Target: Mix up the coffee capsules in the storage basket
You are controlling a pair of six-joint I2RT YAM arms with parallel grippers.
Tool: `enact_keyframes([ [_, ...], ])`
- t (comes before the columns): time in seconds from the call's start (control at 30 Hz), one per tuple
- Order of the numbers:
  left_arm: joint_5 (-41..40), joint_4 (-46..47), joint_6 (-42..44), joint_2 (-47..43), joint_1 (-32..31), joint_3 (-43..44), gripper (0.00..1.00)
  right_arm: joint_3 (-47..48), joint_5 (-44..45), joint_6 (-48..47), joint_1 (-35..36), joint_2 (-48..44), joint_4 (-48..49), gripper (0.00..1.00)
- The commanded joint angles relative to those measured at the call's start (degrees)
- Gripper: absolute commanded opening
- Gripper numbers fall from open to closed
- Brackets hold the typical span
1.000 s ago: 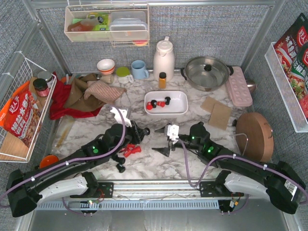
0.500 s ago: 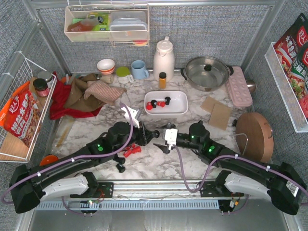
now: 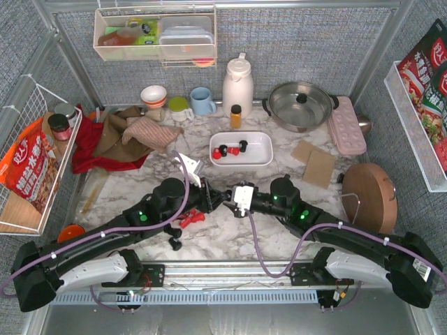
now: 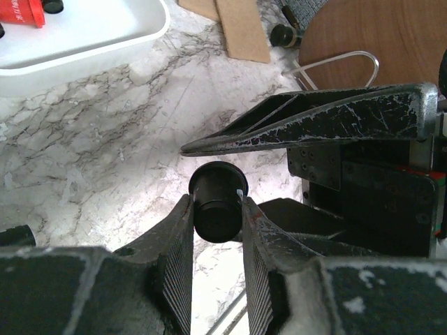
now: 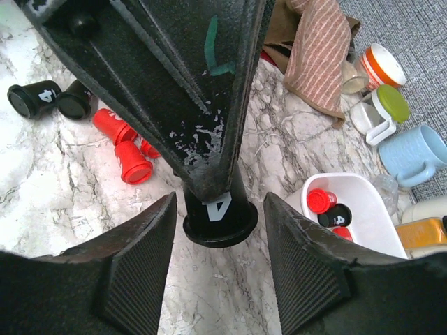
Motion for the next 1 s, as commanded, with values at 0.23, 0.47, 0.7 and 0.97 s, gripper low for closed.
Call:
enact_keyframes([
  [0.23,0.4,1.8,0.2,-0.5,0.0,-0.2,0.28,1.1,0.6,-0.7,0.3,-0.6,-1.2,0.47],
  [0.47,-2.9,0.5,-0.5,-1.4,0.0,-0.4,0.49,1.9,2.0,-0.3,0.2,-0.2,-2.2,0.39],
  [0.7,-11.7,-2.9,-2.2,-6.1,0.0,-1.6,0.68,3.7,6.7,0.8,-0.6,2.7,-3.1,0.37],
  [0.97,-26.7,-16.7,-10.1,-13.7,0.1,-4.4,0.68,13.3,16.6,9.9,-10.4,19.2,-3.0,0.33],
])
